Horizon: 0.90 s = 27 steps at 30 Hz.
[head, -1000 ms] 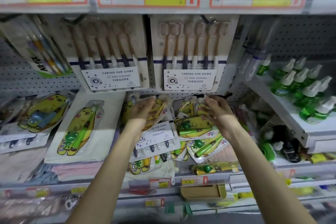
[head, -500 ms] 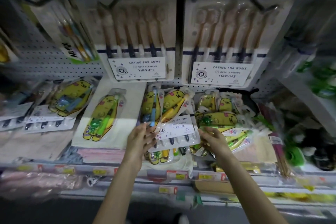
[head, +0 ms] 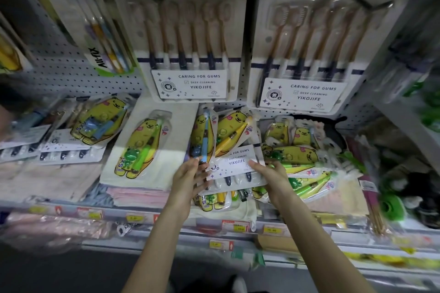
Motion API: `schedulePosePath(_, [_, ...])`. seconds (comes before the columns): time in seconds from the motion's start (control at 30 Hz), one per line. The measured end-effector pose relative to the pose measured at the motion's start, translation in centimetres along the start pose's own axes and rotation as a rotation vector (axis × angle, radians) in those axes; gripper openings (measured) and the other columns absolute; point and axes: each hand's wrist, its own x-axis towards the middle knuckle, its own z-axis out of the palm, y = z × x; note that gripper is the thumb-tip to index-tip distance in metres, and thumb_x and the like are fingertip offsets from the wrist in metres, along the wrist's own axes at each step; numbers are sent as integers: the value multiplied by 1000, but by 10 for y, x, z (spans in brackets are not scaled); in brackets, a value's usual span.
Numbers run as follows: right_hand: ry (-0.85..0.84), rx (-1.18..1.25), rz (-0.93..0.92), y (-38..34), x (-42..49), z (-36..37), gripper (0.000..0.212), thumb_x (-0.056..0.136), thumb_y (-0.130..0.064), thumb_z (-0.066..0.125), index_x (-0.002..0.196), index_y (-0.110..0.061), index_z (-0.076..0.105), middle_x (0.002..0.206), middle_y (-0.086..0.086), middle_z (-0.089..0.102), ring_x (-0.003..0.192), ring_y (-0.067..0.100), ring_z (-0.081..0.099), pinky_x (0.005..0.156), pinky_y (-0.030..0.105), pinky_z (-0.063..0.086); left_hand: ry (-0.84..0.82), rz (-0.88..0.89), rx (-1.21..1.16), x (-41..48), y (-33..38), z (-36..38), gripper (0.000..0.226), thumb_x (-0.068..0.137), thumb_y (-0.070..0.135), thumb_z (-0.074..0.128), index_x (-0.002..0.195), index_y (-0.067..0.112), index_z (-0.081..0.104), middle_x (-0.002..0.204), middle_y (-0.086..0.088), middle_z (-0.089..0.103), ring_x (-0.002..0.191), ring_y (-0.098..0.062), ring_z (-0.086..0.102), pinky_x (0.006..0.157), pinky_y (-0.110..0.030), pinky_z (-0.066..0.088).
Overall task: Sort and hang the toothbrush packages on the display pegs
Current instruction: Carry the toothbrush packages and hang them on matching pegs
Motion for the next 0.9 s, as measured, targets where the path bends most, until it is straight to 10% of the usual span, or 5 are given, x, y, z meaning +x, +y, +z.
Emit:
schedulePosePath(0.47, [-48, 140, 40, -6, 1, -41, 43, 73, -2, 76, 113, -11, 62, 105, 16, 72, 86, 30, 69, 79, 48, 57, -15, 6, 46, 4, -6, -4, 27, 99, 25, 49, 118, 11, 63, 110, -12, 70, 96, -23, 70, 75, -29, 59])
schedulePosePath(0.53, [-63, 108, 24, -11, -5, -54, 30, 77, -3, 74, 103, -13, 66, 99, 14, 73, 75, 25, 69, 61, 38, 56, 4, 3, 30, 6, -9, -1, 26, 99, 23, 50, 116, 10, 64, 109, -12, 71, 94, -23, 71, 68, -26, 59])
schedulePosePath(0.9, [-2, 177, 30, -14, -21, -117, 62, 67, -8, 76, 127, -11, 59, 114, 17, 70, 102, 35, 66, 72, 44, 59, -1, -47, 43, 12, -24, 21, 19, 97, 18, 53, 112, 8, 60, 112, -15, 68, 90, -22, 67, 71, -30, 59])
